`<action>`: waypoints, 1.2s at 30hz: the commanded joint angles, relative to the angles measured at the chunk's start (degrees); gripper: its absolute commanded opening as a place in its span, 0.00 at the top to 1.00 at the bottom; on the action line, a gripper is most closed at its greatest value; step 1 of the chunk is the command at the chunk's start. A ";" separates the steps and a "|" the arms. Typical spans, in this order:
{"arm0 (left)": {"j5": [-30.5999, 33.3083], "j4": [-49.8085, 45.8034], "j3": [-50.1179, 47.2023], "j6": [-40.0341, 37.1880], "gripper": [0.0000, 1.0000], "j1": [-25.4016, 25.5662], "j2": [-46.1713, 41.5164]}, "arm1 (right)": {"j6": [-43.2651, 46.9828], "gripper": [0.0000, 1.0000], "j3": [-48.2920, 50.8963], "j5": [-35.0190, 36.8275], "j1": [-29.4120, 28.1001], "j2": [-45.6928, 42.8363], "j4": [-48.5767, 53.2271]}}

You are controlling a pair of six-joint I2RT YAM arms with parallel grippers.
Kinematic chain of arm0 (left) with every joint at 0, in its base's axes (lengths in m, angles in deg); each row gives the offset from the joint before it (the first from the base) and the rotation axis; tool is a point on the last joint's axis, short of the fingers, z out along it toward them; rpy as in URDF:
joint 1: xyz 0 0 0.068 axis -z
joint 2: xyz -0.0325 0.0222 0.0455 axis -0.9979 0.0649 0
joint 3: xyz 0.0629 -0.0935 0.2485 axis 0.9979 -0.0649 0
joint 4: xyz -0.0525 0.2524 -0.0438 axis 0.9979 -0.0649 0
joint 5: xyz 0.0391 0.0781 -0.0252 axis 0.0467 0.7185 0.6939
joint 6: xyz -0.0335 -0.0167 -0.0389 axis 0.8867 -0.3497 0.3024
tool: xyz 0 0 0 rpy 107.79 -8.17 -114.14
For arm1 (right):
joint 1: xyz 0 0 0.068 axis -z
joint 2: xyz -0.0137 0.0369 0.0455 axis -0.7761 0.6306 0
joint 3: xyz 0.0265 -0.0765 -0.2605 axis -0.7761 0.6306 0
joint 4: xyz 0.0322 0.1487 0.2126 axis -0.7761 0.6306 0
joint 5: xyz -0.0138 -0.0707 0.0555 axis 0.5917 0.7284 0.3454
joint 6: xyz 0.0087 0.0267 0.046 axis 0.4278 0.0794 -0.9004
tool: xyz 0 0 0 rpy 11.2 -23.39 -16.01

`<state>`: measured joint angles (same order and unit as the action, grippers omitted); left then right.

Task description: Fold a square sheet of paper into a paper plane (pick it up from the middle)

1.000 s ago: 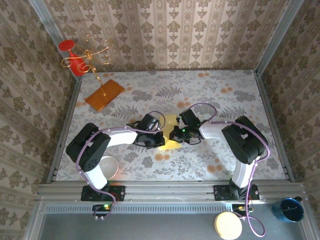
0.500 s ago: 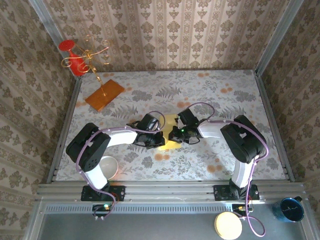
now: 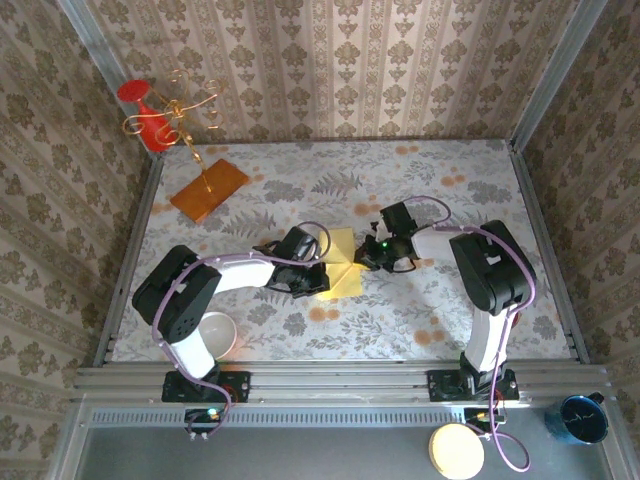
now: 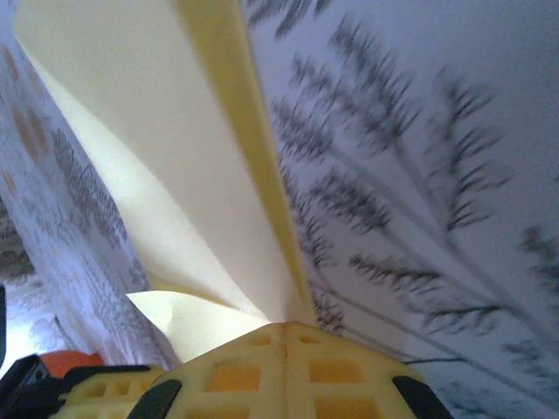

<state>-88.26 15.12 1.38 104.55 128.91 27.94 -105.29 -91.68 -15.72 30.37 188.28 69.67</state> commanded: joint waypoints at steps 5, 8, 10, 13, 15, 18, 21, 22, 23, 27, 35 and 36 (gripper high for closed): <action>-0.26 -9.19 2.47 -2.75 1.00 -0.58 -1.60 | 1.36 0.97 -0.71 9.15 2.34 -4.77 3.64; -0.69 -7.85 3.15 -2.67 1.00 -0.95 -3.61 | 0.85 0.93 1.30 6.99 1.85 -8.36 2.16; -0.56 -6.43 3.77 -2.42 0.95 -1.55 -4.94 | 0.25 0.89 2.56 6.33 0.98 -10.49 1.95; -0.20 -3.73 4.23 -2.01 0.90 -2.53 -5.35 | -1.75 0.77 5.31 5.95 -0.48 -13.01 0.90; -0.11 -2.78 4.87 -1.91 0.88 -3.34 -4.31 | -3.87 0.70 7.12 5.44 -1.23 -13.93 -0.47; -0.85 -0.88 5.71 -1.63 0.87 -4.11 -2.33 | -7.43 0.64 9.52 3.34 -2.34 -13.92 -3.84; -1.06 -0.09 7.11 -1.77 0.86 -4.44 -0.02 | -9.47 0.63 10.31 2.50 -3.90 -13.17 -5.98; -0.99 -0.12 7.52 -1.76 0.86 -4.62 0.64 | -9.85 0.63 10.23 2.31 -4.43 -12.73 -6.45; -0.82 0.01 7.66 -1.73 0.85 -4.81 1.06 | -10.07 0.63 10.14 2.24 -4.86 -12.29 -6.78; -0.39 0.96 7.07 -1.09 0.85 -5.51 1.74 | -10.99 0.63 9.36 1.63 -6.24 -9.73 -8.59; -0.02 0.68 5.87 -0.98 0.84 -5.99 0.55 | -11.47 0.67 7.46 0.22 -7.40 -5.76 -11.07; -0.02 0.59 5.74 -1.00 0.84 -6.05 0.51 | -11.34 0.68 7.25 0.12 -7.51 -5.33 -11.15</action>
<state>-88.46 15.67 7.85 103.30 123.25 29.34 -116.07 -82.31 -14.08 23.29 181.67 60.29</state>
